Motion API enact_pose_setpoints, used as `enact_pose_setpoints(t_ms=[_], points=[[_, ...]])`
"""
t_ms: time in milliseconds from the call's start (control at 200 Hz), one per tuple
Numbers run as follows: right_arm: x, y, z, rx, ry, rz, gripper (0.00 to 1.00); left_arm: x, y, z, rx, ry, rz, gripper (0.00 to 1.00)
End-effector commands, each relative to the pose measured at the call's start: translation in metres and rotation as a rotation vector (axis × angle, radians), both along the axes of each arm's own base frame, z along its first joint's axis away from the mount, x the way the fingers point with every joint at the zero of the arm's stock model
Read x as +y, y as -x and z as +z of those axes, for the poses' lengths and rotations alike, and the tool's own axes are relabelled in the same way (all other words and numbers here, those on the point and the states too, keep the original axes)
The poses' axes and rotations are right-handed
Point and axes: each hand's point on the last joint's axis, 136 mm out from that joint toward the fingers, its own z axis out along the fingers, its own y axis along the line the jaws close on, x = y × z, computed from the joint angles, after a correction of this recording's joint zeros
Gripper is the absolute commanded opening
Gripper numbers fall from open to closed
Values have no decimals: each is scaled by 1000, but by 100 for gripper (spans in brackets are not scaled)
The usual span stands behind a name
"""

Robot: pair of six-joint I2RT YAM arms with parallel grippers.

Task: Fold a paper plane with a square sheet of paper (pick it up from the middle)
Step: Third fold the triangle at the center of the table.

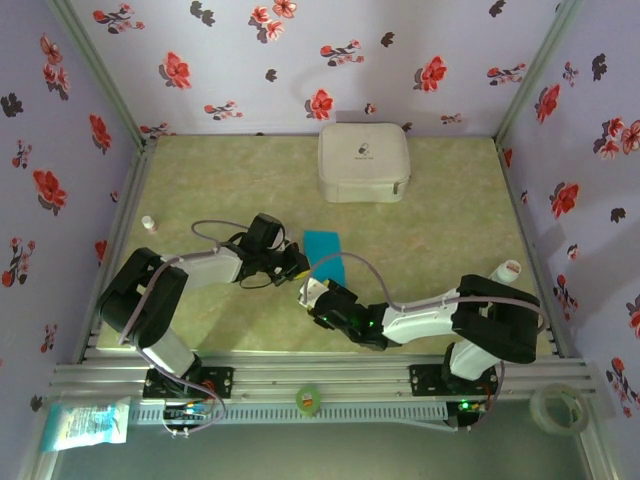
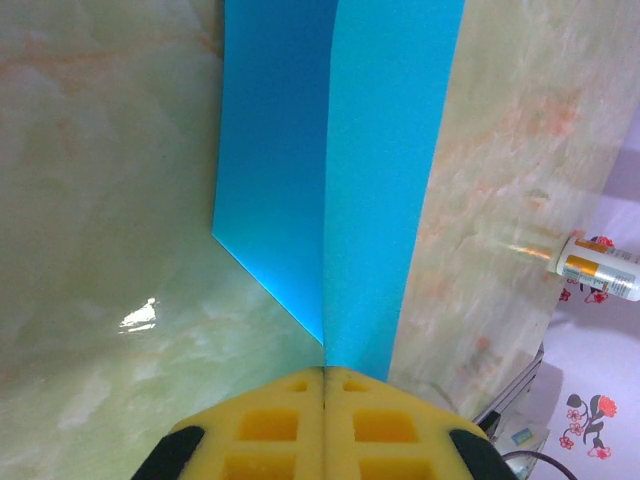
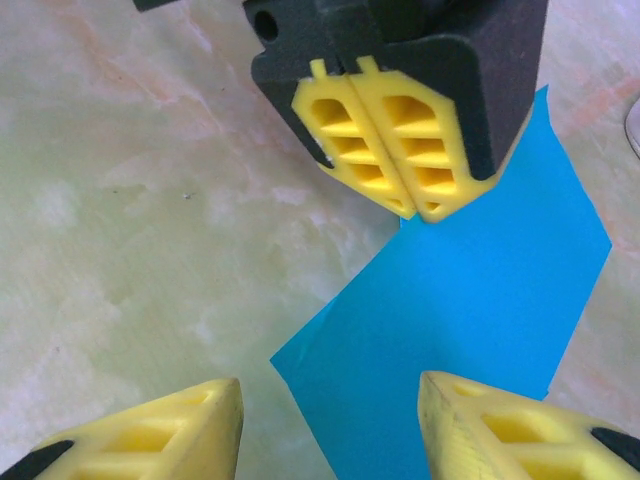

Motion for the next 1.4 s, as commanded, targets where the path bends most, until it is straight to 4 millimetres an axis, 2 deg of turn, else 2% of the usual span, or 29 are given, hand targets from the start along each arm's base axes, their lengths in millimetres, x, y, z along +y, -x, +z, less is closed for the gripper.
enact_pose_setpoints(t_ms=[0,240,755,1005,1210,1280,1395], points=[[6,-4,6,-53,0,-4,49,-3,-7,13,-36,23,2,0],[8,-7,16,-89,-39,-19,43,-3,-7,12,-35,27,4,0],[4,-8,15,-80,-62,-54,28,-3,-8,14,-43,24,0,2],[2,-8,17,-70,-86,-73,18,-3,-8,15,-47,21,1,3],[-2,-11,17,-67,-96,-111,5,-3,-8,14,-49,19,2,4],[-1,-10,16,-57,-98,-112,2,-2,-8,15,-51,17,-2,6],[2,-8,16,-26,-128,-105,0,1,-9,18,-74,4,1,18]])
